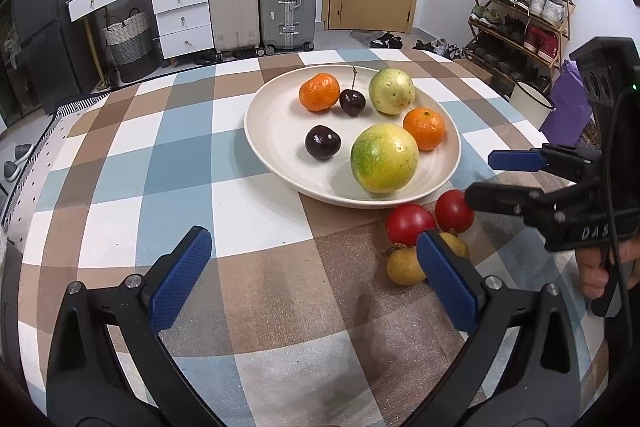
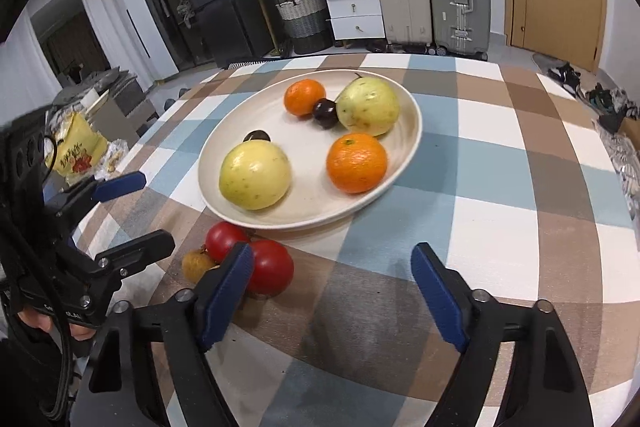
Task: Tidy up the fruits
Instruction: 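Move both tools toward the tomatoes and pears beside the plate, then grasp a brown pear with the left tool while the right tool grasps a red tomato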
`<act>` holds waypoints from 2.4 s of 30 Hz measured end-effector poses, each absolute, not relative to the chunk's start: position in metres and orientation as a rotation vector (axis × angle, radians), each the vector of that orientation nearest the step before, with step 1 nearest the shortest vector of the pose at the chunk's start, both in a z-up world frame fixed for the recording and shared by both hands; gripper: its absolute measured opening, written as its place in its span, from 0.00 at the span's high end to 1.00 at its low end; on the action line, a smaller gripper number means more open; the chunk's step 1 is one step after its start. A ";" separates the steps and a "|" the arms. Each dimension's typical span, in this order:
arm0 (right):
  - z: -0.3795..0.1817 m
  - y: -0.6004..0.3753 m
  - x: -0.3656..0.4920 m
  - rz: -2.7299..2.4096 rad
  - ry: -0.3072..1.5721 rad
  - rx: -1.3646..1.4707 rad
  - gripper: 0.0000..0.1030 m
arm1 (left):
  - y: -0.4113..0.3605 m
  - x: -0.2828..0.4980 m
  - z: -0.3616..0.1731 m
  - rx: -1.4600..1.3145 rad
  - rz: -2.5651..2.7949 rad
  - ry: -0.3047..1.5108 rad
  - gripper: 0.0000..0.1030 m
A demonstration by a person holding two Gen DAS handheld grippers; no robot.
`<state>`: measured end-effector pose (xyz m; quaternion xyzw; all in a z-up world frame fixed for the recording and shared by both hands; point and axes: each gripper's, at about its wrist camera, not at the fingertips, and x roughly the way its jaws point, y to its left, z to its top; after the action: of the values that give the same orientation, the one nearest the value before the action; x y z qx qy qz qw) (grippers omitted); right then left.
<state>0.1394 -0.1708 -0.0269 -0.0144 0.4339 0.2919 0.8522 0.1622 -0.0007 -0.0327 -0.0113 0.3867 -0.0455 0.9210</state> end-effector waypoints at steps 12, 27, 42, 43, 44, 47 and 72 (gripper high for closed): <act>-0.031 -0.150 0.130 0.730 0.905 -0.048 0.43 | -0.002 0.163 -0.035 -0.021 -0.103 0.803 0.01; -0.035 -0.140 0.121 0.842 0.931 -0.019 0.70 | -0.003 0.162 -0.037 -0.027 -0.136 0.821 0.01; -0.018 -0.169 0.131 0.756 0.829 0.067 0.70 | -0.017 0.159 -0.047 -0.050 -0.277 0.888 0.18; -0.018 -0.169 0.131 0.754 0.831 0.065 0.70 | -0.017 0.160 -0.048 -0.055 -0.284 0.893 0.18; -0.018 -0.169 0.131 0.753 0.831 0.065 0.70 | -0.016 0.160 -0.048 -0.068 -0.298 0.898 0.21; -0.019 -0.168 0.131 0.750 0.829 0.066 0.70 | -0.016 0.160 -0.049 -0.092 -0.322 0.906 0.32; -0.016 -0.173 0.131 0.755 0.800 0.085 0.70 | -0.004 0.154 -0.033 -0.119 -0.292 0.818 0.78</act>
<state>0.1306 -0.1734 -0.0163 0.0403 0.3798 0.3589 0.8516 0.1542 -0.0037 -0.0330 -0.0576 0.3962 -0.1413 0.9054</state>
